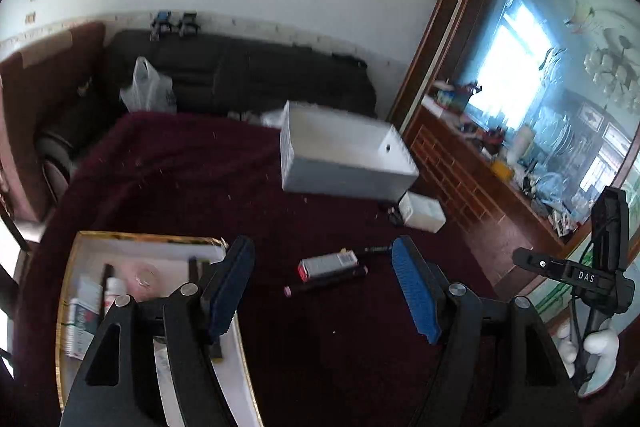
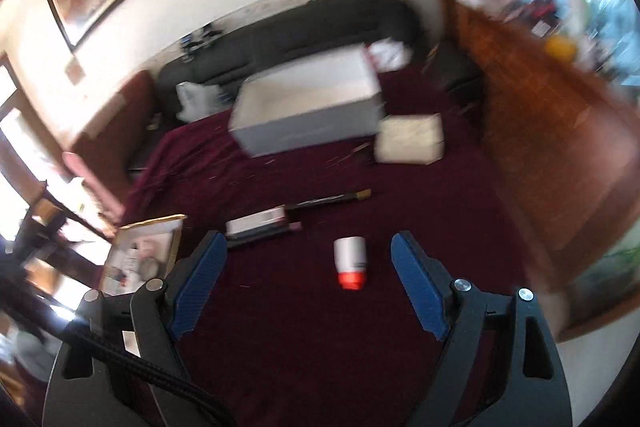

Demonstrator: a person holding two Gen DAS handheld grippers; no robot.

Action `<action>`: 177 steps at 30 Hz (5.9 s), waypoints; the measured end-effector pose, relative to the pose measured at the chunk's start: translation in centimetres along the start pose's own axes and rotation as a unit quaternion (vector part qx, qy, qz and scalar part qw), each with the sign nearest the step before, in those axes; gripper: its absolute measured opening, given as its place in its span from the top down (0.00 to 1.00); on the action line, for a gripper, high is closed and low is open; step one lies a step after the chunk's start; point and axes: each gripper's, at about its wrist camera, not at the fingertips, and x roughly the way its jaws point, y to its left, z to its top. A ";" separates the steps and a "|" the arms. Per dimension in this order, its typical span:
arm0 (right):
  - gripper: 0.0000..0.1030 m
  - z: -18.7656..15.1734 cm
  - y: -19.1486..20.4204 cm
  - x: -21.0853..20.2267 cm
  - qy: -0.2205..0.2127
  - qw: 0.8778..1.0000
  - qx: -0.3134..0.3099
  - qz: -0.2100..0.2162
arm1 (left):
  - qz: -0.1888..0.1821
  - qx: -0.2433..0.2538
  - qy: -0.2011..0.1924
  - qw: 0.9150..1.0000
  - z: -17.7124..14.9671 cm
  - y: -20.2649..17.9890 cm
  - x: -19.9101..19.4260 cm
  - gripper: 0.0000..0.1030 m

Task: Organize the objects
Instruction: 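Swing both open grippers away from the tray toward the remaining items, then grasp the black marker with pink cap in the right gripper, then grasp the grey-white red-logo box with the left gripper while the right gripper lifts the marker, then carry the grey box and black marker over the tray with both grippers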

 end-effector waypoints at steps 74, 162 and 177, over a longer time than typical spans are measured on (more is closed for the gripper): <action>0.88 -14.8 -2.1 9.3 0.124 0.981 -0.064 -0.134 | 0.089 0.004 0.122 0.988 -13.5 -2.7 13.1 0.37; 0.87 -15.6 21.2 11.9 0.149 0.973 -0.128 0.122 | 0.121 -0.079 0.075 0.987 -20.6 14.9 -1.1 0.78; 0.87 -16.9 22.8 17.5 0.192 0.966 -0.146 0.091 | 0.123 -0.075 0.108 0.984 -21.6 15.8 1.0 0.78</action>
